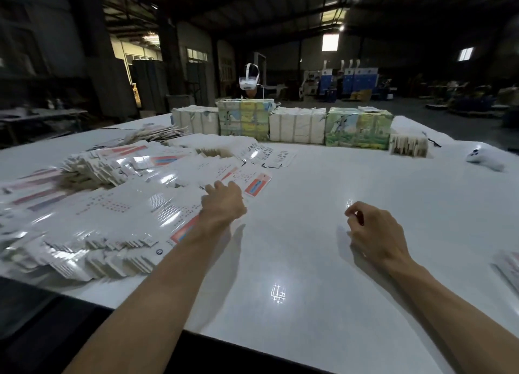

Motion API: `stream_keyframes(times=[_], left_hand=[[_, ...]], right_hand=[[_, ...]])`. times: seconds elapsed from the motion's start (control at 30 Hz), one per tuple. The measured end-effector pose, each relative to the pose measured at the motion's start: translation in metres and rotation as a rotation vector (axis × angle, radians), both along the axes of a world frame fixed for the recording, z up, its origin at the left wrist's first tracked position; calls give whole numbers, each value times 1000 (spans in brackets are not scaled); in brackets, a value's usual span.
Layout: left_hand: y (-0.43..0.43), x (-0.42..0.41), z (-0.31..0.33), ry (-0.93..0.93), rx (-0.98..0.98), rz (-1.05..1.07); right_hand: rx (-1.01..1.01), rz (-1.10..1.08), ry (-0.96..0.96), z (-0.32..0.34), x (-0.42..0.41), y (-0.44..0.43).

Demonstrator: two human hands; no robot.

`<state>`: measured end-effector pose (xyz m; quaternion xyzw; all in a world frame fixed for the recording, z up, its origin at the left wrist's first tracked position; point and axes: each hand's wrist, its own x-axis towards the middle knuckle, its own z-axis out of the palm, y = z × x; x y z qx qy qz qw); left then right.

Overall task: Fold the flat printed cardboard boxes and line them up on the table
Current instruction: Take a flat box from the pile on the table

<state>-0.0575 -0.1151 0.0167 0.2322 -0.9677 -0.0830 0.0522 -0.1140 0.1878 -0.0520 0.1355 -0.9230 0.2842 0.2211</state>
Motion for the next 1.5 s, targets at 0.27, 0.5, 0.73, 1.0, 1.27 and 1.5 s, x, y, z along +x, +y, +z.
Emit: stream_keyframes(times=[0.27,0.5,0.73,1.0,1.27,1.5], left_hand=[[-67,35,-1,-70,-148,217],[-75,29,2,-13,-254,177],[-84,24,4,38,-107,29],[-20,1,46,56,671,-273],[101,-31,-22,-136,1645,-366],[144,-30,-50,120,1679,-419]], right_hand=[[-28,52,12,-5,-4,1],[-55,87,-19,-5,-4,5],[-61,118,-52,-5,-4,4],[-213,139,65,-1,-2,2],[-354,226,278,17,2,5],[-160,307,32,10,4,6]])
